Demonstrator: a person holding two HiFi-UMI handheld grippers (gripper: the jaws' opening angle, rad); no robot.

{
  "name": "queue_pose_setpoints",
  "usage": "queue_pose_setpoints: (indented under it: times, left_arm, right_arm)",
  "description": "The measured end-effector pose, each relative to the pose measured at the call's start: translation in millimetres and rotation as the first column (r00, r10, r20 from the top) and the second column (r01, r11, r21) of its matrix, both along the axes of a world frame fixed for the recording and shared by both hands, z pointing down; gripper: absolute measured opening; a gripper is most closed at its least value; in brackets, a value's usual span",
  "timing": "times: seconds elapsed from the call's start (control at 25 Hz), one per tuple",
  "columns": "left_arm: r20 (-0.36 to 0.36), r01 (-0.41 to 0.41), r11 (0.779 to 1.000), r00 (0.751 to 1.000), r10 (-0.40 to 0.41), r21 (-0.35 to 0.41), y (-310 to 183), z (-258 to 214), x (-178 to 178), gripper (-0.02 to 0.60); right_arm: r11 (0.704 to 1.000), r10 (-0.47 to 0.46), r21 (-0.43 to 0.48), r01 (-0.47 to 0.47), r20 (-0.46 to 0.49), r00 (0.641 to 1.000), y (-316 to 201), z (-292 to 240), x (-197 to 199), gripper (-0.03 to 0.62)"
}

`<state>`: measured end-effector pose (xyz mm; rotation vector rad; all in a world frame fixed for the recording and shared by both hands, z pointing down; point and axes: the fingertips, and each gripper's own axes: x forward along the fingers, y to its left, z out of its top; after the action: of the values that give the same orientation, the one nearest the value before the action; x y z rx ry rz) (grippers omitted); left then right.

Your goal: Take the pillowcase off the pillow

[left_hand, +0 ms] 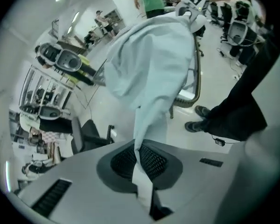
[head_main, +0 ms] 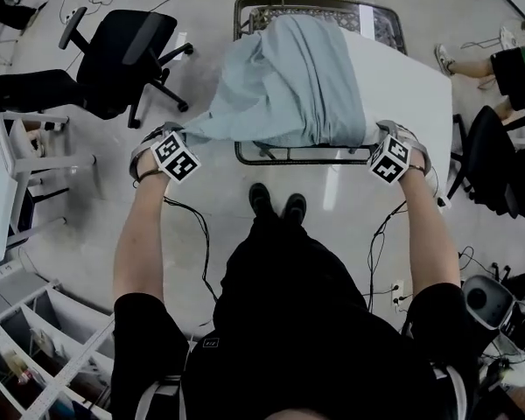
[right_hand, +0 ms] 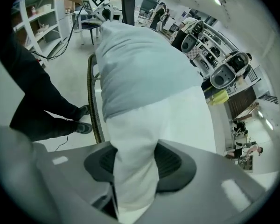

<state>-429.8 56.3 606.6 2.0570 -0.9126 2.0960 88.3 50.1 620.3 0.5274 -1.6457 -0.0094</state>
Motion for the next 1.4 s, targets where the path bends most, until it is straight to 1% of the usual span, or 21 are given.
queue_pose_setpoints:
  times: [0.08, 0.12, 0.16, 0.2, 0.24, 0.32, 0.4, 0.52, 0.64, 0.76, 0.84, 0.96, 1.12, 1.4]
  left_arm:
    - [0.012, 0.103, 0.994, 0.995, -0.103, -0.023, 9, -9, -49, 0.008]
    - [0.008, 0.137, 0.99, 0.991, -0.137, -0.036, 15, -12, -65, 0.008]
    - [0.003, 0.152, 0.987, 0.988, -0.152, -0.048, 20, -14, -71, 0.009]
    - [0.003, 0.145, 0.988, 0.989, -0.145, -0.059, 24, -14, -71, 0.009]
    - [0.004, 0.122, 0.99, 0.993, -0.122, -0.071, 27, -11, -64, 0.023]
    - [-0.024, 0.044, 0.995, 0.999, -0.047, -0.094, 30, -6, -32, 0.197]
    - [-0.086, -0.045, 0.996, 0.996, 0.038, -0.082, 29, -7, 12, 0.211]
    - [-0.169, -0.157, 0.987, 0.974, 0.15, -0.031, 22, -15, 79, 0.214]
    - [-0.242, -0.24, 0.971, 0.943, 0.229, -0.016, 20, -15, 140, 0.223]
    - [-0.272, -0.304, 0.952, 0.919, 0.286, -0.026, 24, -4, 184, 0.241]
    - [-0.275, -0.323, 0.946, 0.912, 0.304, -0.026, 23, 5, 202, 0.241]
    - [-0.259, -0.313, 0.95, 0.918, 0.301, -0.005, 14, 14, 212, 0.239]
    - [-0.245, -0.293, 0.956, 0.927, 0.284, 0.0, 7, 16, 209, 0.167]
    - [-0.143, -0.337, 0.941, 0.933, 0.331, -0.023, 11, 20, 201, 0.093]
  right_arm:
    - [0.999, 0.041, -0.008, -0.041, -0.017, 0.999, 2, -3, 19, 0.204]
    - [0.998, 0.061, -0.01, -0.061, -0.019, 0.998, 3, -4, 24, 0.204]
    - [0.997, 0.077, -0.012, -0.077, -0.02, 0.997, 4, -5, 25, 0.204]
    - [0.996, 0.089, -0.014, -0.09, -0.022, 0.996, 5, -5, 24, 0.204]
    - [0.995, 0.099, -0.017, -0.1, -0.024, 0.995, 6, -5, 21, 0.204]
    - [0.993, 0.118, -0.025, -0.118, -0.022, 0.993, 6, -5, 16, 0.204]
    - [0.991, 0.13, -0.029, -0.13, -0.015, 0.991, 6, -7, 13, 0.206]
    - [0.991, 0.132, -0.03, -0.133, -0.011, 0.991, 7, -10, 9, 0.207]
    - [0.99, 0.137, -0.036, -0.136, 0.009, 0.991, 11, -13, 2, 0.207]
    - [0.99, 0.137, -0.039, -0.136, 0.027, 0.99, 16, -15, -4, 0.208]
    - [0.99, 0.135, -0.039, -0.134, 0.036, 0.99, 18, -17, -6, 0.207]
    - [0.992, 0.125, -0.038, -0.123, 0.047, 0.991, 19, -21, -8, 0.209]
    - [0.992, 0.123, -0.04, -0.121, 0.064, 0.99, 20, -23, -8, 0.207]
    - [0.992, 0.122, -0.043, -0.119, 0.078, 0.989, 20, -20, -4, 0.207]
